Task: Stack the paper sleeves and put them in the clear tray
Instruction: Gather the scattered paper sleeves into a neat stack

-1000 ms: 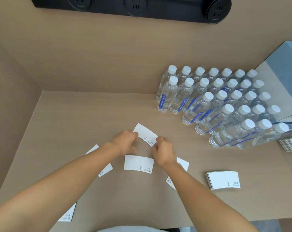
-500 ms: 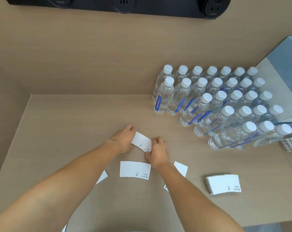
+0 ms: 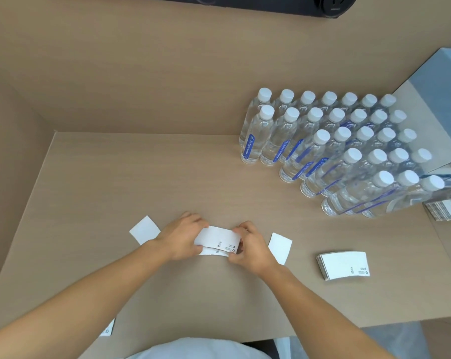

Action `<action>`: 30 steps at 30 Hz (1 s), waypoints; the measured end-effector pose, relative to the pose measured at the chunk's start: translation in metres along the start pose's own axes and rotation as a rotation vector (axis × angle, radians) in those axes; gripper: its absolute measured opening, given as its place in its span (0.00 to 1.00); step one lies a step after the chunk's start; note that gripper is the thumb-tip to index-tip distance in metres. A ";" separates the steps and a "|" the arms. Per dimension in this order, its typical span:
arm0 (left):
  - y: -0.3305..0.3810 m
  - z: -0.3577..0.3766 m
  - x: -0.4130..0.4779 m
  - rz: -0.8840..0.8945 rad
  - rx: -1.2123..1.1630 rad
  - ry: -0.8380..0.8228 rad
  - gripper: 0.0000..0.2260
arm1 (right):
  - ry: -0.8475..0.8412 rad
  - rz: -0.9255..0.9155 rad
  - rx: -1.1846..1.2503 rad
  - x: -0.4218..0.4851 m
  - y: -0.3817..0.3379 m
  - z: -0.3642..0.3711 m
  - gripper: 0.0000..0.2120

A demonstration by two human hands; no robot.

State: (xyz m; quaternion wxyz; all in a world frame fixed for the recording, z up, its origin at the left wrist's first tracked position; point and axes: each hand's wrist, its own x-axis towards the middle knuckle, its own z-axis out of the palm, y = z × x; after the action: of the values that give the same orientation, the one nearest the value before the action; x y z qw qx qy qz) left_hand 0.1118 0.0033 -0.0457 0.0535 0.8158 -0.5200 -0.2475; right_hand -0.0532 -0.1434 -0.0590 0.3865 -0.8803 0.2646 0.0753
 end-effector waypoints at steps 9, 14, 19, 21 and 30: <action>0.003 0.022 -0.019 -0.084 -0.136 0.009 0.32 | -0.037 -0.022 -0.116 -0.004 -0.004 0.005 0.24; 0.010 0.022 -0.020 -0.104 -0.127 0.002 0.19 | -0.076 0.015 -0.203 -0.001 -0.007 0.005 0.16; 0.016 0.026 -0.027 -0.144 -0.150 0.059 0.16 | -0.134 0.073 -0.213 0.002 -0.012 0.002 0.20; 0.017 0.027 -0.029 -0.156 -0.151 0.062 0.16 | -0.162 0.078 -0.242 0.003 -0.015 0.002 0.21; 0.019 0.016 -0.029 -0.217 -0.147 -0.007 0.17 | -0.142 0.007 -0.392 0.000 -0.021 0.003 0.25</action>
State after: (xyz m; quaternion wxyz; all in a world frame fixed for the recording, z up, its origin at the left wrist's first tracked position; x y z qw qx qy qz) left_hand 0.0792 0.0226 -0.0437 0.0841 0.8603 -0.4092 -0.2921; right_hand -0.0423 -0.1293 -0.0478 0.2253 -0.9302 0.2198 0.1887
